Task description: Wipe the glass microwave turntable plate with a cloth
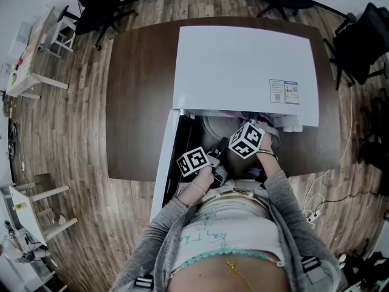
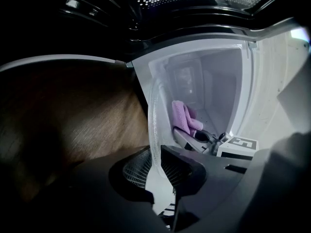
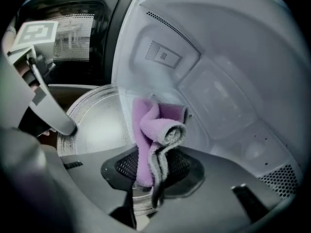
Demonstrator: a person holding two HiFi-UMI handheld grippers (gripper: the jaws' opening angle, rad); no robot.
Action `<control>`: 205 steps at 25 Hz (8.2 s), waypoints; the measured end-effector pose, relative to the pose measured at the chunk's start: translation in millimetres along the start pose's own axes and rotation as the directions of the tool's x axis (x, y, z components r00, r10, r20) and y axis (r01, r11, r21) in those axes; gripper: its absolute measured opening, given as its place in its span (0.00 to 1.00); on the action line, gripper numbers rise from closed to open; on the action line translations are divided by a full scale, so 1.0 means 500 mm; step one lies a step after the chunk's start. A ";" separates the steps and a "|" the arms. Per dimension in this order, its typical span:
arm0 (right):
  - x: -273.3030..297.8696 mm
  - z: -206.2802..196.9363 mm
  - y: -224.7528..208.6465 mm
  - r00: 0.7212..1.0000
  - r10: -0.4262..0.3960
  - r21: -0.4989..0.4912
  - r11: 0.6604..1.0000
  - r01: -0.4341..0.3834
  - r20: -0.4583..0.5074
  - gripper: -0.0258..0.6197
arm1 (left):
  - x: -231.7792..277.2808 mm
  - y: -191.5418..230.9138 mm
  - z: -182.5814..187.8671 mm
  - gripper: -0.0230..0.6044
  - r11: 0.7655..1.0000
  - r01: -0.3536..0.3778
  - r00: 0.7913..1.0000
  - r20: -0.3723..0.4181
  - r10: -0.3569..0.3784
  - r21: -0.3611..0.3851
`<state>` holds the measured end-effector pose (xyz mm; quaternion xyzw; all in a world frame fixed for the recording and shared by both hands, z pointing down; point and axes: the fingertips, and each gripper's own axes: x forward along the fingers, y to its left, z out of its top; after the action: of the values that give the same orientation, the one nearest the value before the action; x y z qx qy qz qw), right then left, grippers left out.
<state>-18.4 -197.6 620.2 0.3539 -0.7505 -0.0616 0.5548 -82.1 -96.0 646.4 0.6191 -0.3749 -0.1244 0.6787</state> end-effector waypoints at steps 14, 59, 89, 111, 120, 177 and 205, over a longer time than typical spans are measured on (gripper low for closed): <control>-0.023 -0.026 0.024 0.999 0.018 -0.009 1.000 -0.019 -0.040 0.22 | -0.005 0.001 0.002 0.14 1.000 -0.005 1.000 0.015 0.005 -0.006; -0.049 0.063 0.158 0.985 0.175 -0.263 0.950 -0.166 0.009 0.22 | -0.008 0.013 -0.012 0.14 0.999 -0.038 0.999 0.008 0.038 -0.005; 0.015 0.137 0.079 0.992 0.066 -0.264 0.964 -0.036 0.106 0.22 | -0.006 0.020 -0.009 0.14 0.999 -0.033 0.999 -0.002 0.033 -0.025; 0.020 0.025 -0.031 0.998 -0.063 -0.144 0.988 0.062 0.001 0.22 | -0.004 0.021 -0.008 0.14 0.999 -0.035 0.999 -0.004 0.035 -0.029; 0.009 0.002 -0.009 0.997 -0.041 -0.119 0.992 0.034 -0.060 0.22 | -0.007 0.018 -0.009 0.14 0.999 -0.033 0.999 -0.002 0.033 -0.027; -0.100 -0.066 0.150 0.966 0.153 -0.282 0.936 -0.210 -0.209 0.22 | -0.012 0.016 -0.017 0.14 0.999 -0.020 0.999 0.040 0.021 -0.025; -0.054 0.087 0.194 0.967 0.230 -0.390 0.885 -0.255 -0.110 0.22 | -0.007 0.021 -0.018 0.14 1.000 -0.023 1.000 0.001 0.023 -0.013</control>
<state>-97.9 -122.5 629.4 0.1381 -0.7431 -0.1334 0.6410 -81.9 -85.1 655.4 0.6103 -0.3817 -0.1193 0.6838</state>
